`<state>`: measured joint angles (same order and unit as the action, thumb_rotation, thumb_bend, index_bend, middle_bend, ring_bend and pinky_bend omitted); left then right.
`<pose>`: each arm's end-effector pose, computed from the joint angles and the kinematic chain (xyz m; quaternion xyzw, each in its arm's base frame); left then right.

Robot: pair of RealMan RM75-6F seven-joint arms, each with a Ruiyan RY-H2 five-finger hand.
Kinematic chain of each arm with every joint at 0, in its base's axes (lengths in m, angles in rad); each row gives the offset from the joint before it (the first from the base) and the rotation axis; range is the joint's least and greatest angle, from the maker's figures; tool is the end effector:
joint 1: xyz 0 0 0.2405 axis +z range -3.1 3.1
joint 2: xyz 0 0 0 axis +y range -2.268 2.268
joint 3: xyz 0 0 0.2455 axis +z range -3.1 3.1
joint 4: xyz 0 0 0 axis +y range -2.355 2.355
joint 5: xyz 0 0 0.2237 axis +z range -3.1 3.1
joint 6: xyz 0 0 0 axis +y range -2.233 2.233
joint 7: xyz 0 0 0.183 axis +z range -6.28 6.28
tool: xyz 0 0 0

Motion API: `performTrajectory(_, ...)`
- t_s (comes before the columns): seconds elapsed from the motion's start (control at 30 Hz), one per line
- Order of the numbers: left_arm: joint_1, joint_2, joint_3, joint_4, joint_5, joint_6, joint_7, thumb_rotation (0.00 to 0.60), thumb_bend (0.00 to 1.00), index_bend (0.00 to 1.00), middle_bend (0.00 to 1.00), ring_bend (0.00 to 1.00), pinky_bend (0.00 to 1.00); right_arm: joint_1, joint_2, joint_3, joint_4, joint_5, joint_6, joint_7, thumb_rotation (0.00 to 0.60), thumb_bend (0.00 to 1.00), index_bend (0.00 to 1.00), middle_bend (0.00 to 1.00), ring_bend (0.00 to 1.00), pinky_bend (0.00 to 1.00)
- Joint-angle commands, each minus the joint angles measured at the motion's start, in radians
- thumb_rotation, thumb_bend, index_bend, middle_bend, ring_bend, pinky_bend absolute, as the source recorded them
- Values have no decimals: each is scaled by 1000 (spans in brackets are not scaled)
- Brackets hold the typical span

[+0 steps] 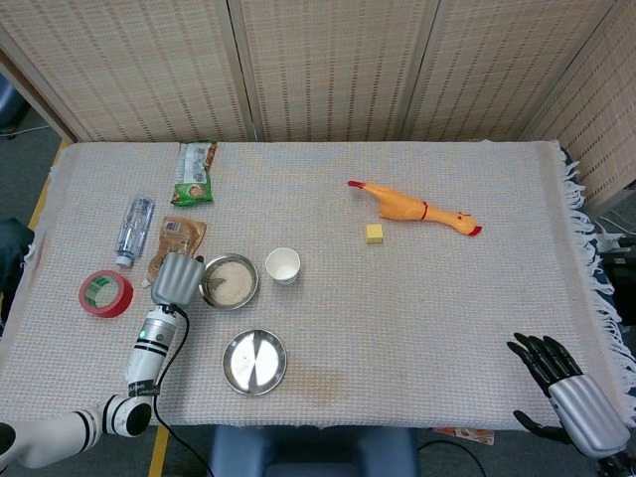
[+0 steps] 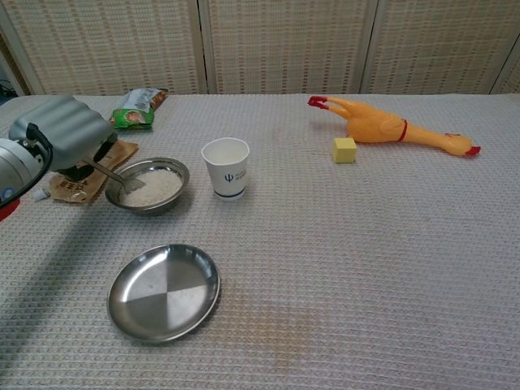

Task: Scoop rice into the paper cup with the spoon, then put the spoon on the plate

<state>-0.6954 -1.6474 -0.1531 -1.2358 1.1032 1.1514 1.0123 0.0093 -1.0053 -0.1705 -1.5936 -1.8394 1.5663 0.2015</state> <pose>-0.1843 0.3969 -0.0217 -0.7562 -0.0948 -0.1757 0.6231 -0.2947 -0.1387 0.1322 0.6776 -0.4247 0.3926 0.4543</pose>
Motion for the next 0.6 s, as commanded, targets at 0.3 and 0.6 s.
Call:
performTrajectory(0.3,-3,52,-38,-68,-82,-87,-157,600,555,780,1000,1000,1000,0,-2,3,-3,5,-4,-8,600,118,0,0,0,0)
performTrajectory(0.6,-7,75,-39,-79,-94,-114,-233,600,594,820,1000,1000,1000,2,-2,3,-4,8,-11,-9,600,119,0,0,0,0)
